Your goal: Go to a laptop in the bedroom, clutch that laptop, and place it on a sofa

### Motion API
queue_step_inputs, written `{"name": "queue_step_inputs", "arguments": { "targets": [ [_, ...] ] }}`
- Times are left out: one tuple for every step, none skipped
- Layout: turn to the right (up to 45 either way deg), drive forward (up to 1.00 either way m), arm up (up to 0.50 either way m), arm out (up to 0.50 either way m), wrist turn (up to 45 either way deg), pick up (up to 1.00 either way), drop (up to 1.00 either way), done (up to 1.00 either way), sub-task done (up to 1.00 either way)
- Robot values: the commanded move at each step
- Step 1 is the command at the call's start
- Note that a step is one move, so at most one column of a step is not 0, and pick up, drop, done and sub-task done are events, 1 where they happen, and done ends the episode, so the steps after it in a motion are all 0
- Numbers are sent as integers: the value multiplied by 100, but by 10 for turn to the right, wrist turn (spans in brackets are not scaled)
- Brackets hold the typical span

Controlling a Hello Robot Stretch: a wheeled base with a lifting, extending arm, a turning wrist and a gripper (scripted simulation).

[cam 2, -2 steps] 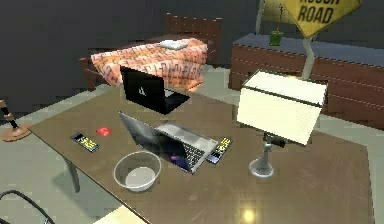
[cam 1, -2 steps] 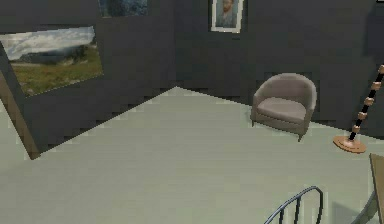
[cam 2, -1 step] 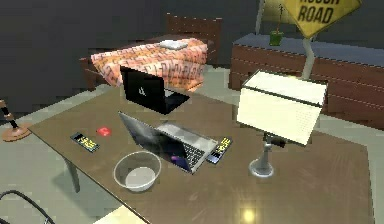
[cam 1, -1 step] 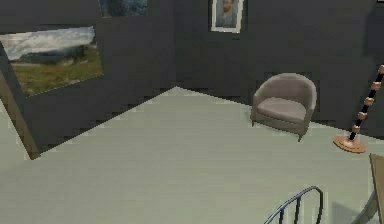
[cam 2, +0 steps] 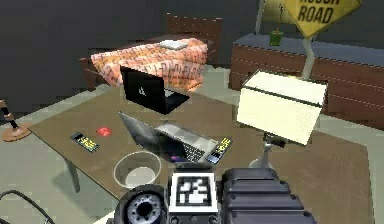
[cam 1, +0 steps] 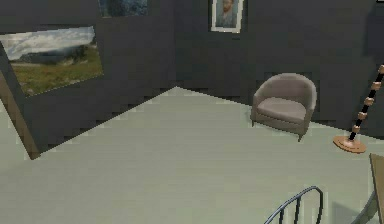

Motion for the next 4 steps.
{"name": "queue_step_inputs", "arguments": {
  "targets": [
    [0, 0, 0, 30, 0, 0, 0, 0, 0],
    [0, 0, 0, 0, 450, 0, 0, 0, 0],
    [0, 0, 0, 0, 450, 0, 0, 0, 0],
    [0, 0, 0, 0, 450, 0, 0, 0, 0]
  ]
}}
